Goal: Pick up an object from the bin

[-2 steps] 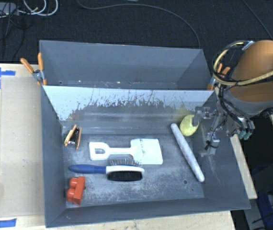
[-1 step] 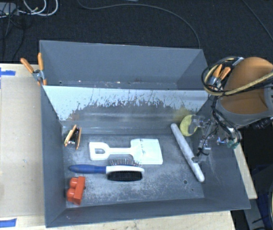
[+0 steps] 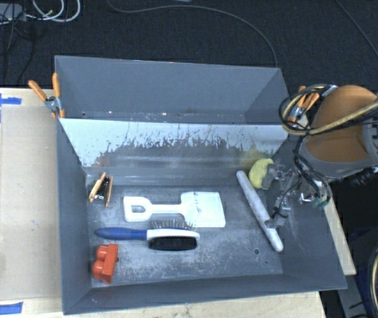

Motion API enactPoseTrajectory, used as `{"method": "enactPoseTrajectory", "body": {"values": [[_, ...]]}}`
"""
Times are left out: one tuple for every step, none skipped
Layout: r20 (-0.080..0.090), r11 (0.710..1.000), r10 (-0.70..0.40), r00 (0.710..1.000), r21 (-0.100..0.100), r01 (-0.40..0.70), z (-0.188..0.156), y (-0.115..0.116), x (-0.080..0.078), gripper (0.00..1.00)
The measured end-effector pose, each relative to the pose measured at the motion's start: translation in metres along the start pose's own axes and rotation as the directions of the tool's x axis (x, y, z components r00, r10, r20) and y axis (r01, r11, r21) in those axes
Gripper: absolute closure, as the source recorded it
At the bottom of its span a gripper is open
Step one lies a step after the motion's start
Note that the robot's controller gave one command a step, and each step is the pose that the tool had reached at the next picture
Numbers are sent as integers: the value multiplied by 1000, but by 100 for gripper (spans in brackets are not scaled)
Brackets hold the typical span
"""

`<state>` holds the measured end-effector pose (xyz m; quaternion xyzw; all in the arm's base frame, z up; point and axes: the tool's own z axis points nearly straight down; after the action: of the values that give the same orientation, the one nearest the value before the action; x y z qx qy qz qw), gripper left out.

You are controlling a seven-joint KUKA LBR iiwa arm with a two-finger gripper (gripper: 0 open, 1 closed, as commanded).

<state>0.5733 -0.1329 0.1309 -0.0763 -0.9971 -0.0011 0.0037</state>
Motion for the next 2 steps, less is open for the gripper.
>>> {"method": "enactPoseTrajectory", "body": {"values": [[5,993,114,993,-1,-114,15,-11,-2,0],[-5,960,282,960,-2,-282,63,-18,2,0]]}}
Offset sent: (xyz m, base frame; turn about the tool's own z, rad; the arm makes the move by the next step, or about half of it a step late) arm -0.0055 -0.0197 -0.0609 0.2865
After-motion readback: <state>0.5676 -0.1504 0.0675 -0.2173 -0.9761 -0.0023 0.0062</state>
